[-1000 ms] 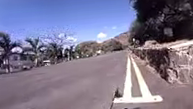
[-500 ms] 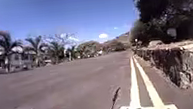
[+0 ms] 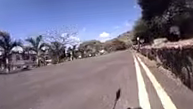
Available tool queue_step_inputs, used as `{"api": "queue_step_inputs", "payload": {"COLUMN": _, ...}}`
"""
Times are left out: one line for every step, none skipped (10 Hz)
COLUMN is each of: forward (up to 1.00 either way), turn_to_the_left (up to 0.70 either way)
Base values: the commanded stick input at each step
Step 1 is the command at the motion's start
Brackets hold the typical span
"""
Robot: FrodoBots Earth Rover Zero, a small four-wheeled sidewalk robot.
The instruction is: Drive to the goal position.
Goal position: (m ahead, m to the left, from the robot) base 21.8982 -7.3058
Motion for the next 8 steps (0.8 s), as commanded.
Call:
{"api": "queue_step_inputs", "payload": {"forward": 0.5, "turn_to_the_left": 0.0}}
{"api": "queue_step_inputs", "payload": {"forward": 0.5, "turn_to_the_left": 0.0}}
{"api": "queue_step_inputs", "payload": {"forward": 0.5, "turn_to_the_left": 0.0}}
{"api": "queue_step_inputs", "payload": {"forward": 0.5, "turn_to_the_left": 0.0}}
{"api": "queue_step_inputs", "payload": {"forward": 0.5, "turn_to_the_left": 0.0}}
{"api": "queue_step_inputs", "payload": {"forward": 0.5, "turn_to_the_left": 0.0}}
{"api": "queue_step_inputs", "payload": {"forward": 0.5, "turn_to_the_left": 0.0}}
{"api": "queue_step_inputs", "payload": {"forward": 0.5, "turn_to_the_left": 0.0}}
